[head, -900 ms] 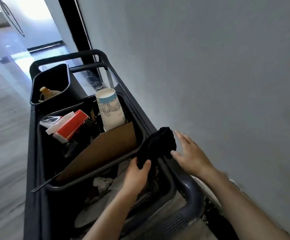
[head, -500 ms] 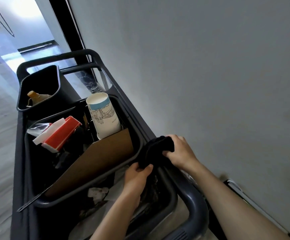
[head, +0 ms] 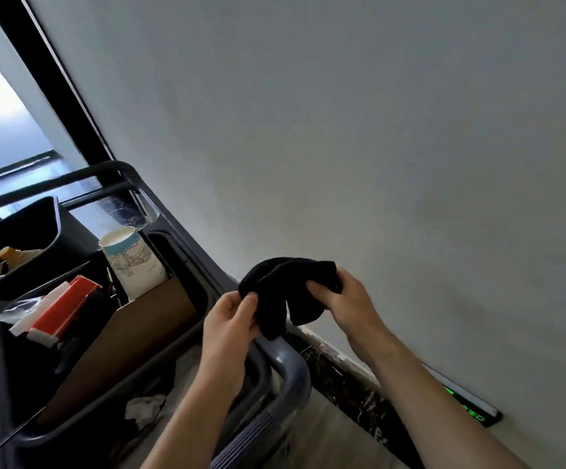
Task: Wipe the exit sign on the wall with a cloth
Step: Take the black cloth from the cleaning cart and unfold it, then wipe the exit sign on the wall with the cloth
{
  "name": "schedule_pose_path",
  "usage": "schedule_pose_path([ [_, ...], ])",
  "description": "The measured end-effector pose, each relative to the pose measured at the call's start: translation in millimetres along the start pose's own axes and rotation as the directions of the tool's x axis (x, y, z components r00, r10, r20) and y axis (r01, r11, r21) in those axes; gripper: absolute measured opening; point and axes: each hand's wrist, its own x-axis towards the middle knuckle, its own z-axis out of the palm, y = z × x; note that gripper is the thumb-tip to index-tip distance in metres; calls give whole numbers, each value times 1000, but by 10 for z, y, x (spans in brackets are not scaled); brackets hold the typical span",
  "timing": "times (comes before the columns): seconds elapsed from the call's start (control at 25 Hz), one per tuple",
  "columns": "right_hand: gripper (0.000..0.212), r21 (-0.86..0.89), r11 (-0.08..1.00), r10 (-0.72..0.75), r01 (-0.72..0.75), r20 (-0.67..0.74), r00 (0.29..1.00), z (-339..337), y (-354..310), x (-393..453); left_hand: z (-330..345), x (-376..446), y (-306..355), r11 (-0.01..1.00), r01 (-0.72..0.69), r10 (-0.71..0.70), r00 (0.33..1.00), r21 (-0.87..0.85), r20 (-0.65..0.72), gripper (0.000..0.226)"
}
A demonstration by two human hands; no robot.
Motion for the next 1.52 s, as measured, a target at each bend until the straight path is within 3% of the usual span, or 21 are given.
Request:
schedule_pose_path([
  [0.16,28,143,988,-34,55,-143,989,-750,-111,-579,822,-560,164,992,23,5,974,-123,225,15],
  [0.24,40,96,992,-65,79,-137,988,-1089,-120,-867,1157,-788,113,996,44,-16,944,-80,331,23],
  [0.36,68,158,987,-32,42,-63,998,-1655,-118,-1321,1674,-1163,-50,998,46,-55,888,32,457,20],
  [0.44,82,93,994,-49,57,-88,995,-1994,-82,-1558,1978,-1389,-141,994,79,-106,848,73,520,18],
  [0.6,71,-36,993,-120,114,-249,961,-2457,45,-1840,2357,-1628,-229,976,144,-216,725,162,655,16],
  [0.72,60,-115,988,-143,102,-438,888,-2646,178,-1895,2557,-1674,-303,965,82,-240,652,248,719,17],
  [0.84,51,-133,989,-128,61,-581,803,-2736,350,-1838,2700,-1600,-443,947,9,-251,644,321,722,19],
  [1.04,49,-91,994,-105,58,-682,724,-2914,829,-1548,2892,-1169,-998,929,-35,-258,652,369,713,16],
  [1.12,50,-83,992,-127,96,-704,699,-2986,1140,-1344,3016,-934,-1348,930,-104,-201,661,352,723,16],
  [1.2,52,-78,988,-151,136,-718,680,-3054,1485,-1145,3156,-676,-1736,902,-285,-46,686,326,726,17],
  [1.36,60,-90,978,-191,186,-735,651,-3196,2256,-765,3409,-113,-2499,700,-658,334,644,277,688,25],
  [1.44,63,-94,973,-211,213,-744,634,-3266,2658,-599,3523,184,-2828,502,-823,525,534,266,662,40],
  [1.52,68,-101,968,-224,229,-753,619,-3311,3028,-492,3633,453,-3086,228,-946,689,324,231,648,50],
])
